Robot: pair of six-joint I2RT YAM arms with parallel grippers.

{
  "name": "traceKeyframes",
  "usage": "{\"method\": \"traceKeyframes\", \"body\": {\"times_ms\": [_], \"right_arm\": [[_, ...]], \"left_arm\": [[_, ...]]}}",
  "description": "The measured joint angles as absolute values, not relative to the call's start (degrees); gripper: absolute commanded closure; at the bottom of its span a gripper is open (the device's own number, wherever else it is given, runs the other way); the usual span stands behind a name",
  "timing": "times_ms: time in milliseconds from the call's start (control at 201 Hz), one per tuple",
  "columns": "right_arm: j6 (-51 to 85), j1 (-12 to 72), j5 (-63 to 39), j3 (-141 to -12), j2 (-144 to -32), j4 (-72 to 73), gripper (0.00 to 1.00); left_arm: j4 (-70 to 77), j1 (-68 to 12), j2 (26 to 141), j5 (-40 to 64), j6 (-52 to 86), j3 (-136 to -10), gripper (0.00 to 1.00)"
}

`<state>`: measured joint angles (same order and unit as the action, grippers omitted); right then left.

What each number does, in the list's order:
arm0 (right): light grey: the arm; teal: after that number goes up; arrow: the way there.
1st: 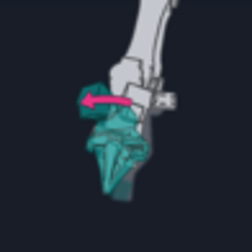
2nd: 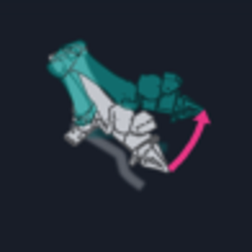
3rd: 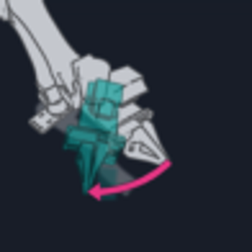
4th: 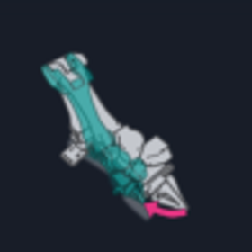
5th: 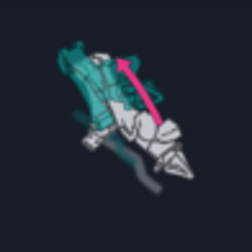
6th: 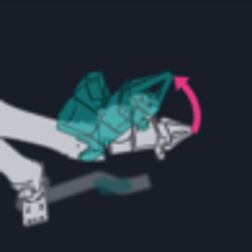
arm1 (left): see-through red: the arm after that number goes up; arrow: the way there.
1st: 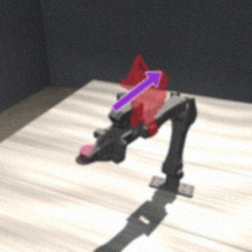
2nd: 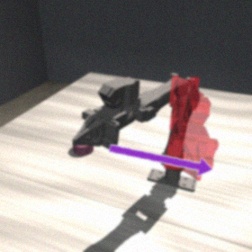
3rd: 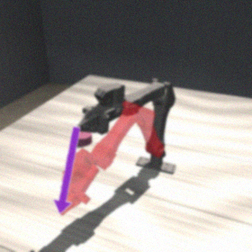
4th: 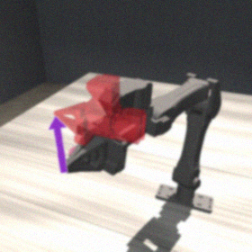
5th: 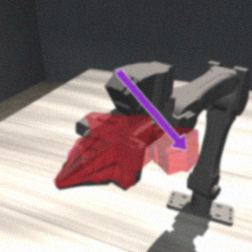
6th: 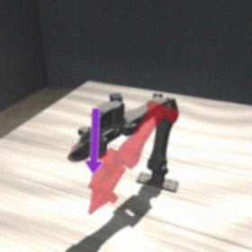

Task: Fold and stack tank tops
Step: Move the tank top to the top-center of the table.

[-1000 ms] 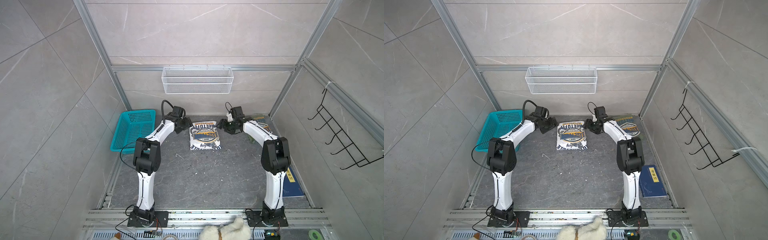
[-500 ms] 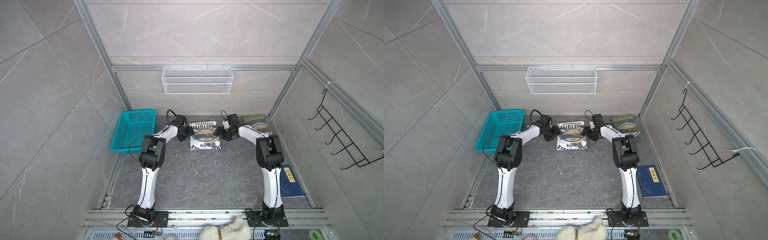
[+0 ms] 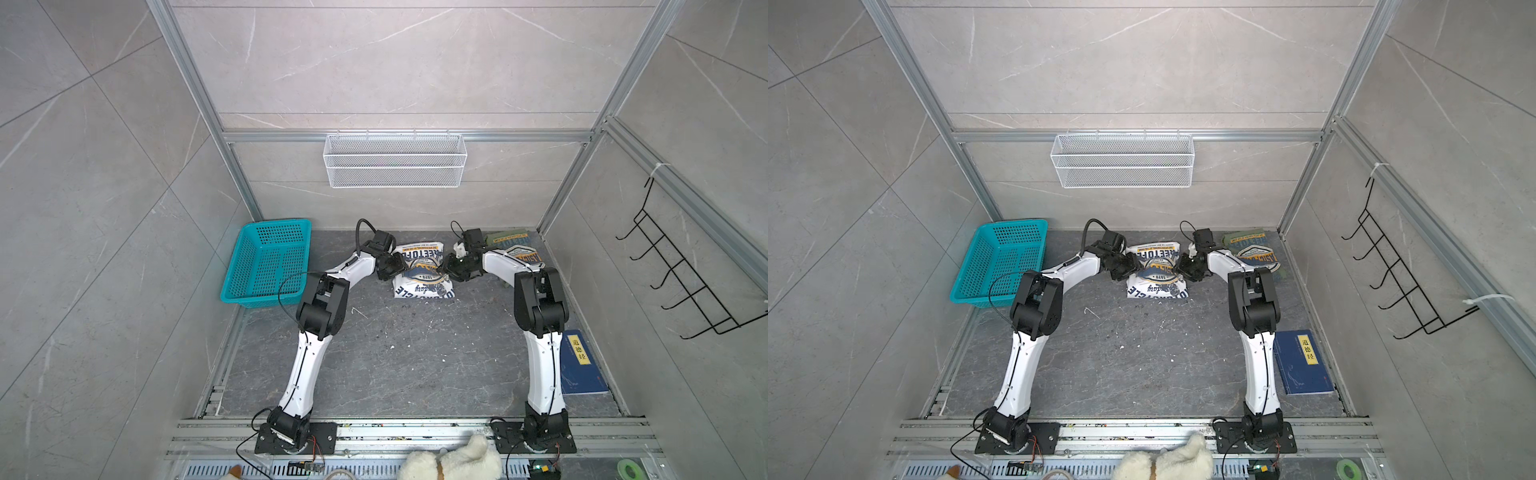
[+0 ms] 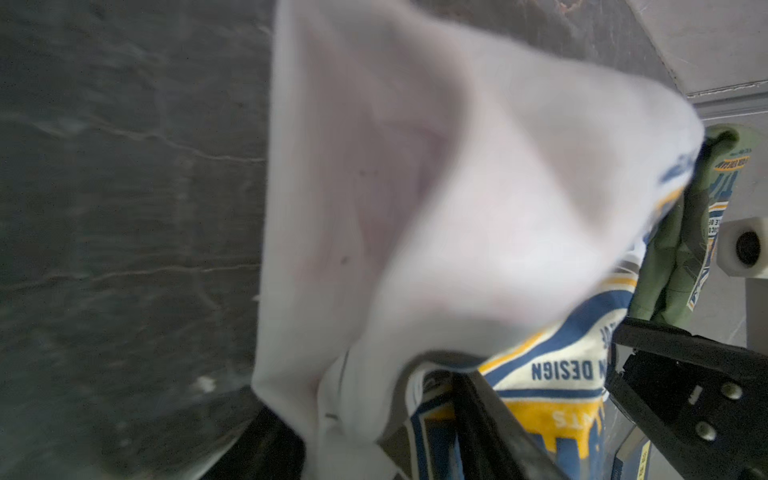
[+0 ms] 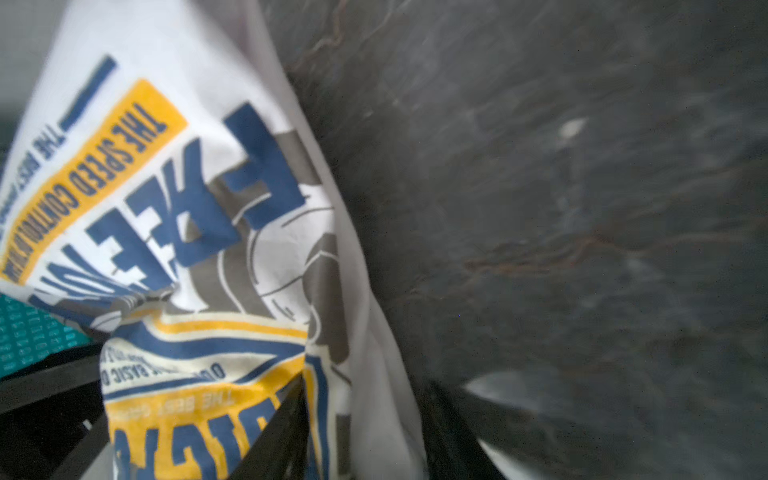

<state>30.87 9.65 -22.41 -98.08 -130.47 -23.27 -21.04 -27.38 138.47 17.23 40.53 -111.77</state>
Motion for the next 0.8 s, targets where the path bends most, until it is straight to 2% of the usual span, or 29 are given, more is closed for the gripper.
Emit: {"method": "traceKeyframes", "body": {"times_ms": [114, 254, 438, 572, 776, 786, 791, 801], "right_arm": [[30.9, 7.4, -21.6, -96.1, -128.9, -23.3, 0.49], [30.3, 5.7, -19.8, -93.1, -125.7, -23.9, 0.4], [29.7, 5.7, -18.2, -92.1, -122.0, -23.7, 0.33], [29.8, 5.7, -20.0, -90.7, -121.2, -22.1, 0.31], [29.5, 6.1, -20.8, -90.4, -122.2, -22.3, 0.24], [29.3, 6.1, -20.8, -90.5, -122.3, -22.3, 0.22], [29.3, 6.1, -20.8, -90.5, -122.3, -22.4, 0.08], [29.3, 6.1, -20.8, -90.6, -122.5, -22.4, 0.05]], "left_arm": [[-21.5, -29.3, 140.3, 17.4, 41.0, -115.0, 0.41], [-22.1, -30.6, 140.3, 17.1, 41.6, -115.0, 0.4], [-21.6, -30.4, 139.2, 16.7, 42.4, -113.4, 0.31], [-20.8, -29.8, 137.2, 16.6, 43.0, -109.9, 0.31], [-20.9, -29.6, 137.2, 16.7, 43.5, -110.0, 0.36], [-21.0, -29.6, 137.2, 16.7, 43.5, -110.0, 0.36], [-21.0, -29.6, 137.2, 16.7, 43.5, -110.0, 0.36], [-21.0, -29.6, 137.3, 16.7, 43.5, -110.1, 0.37]]}}
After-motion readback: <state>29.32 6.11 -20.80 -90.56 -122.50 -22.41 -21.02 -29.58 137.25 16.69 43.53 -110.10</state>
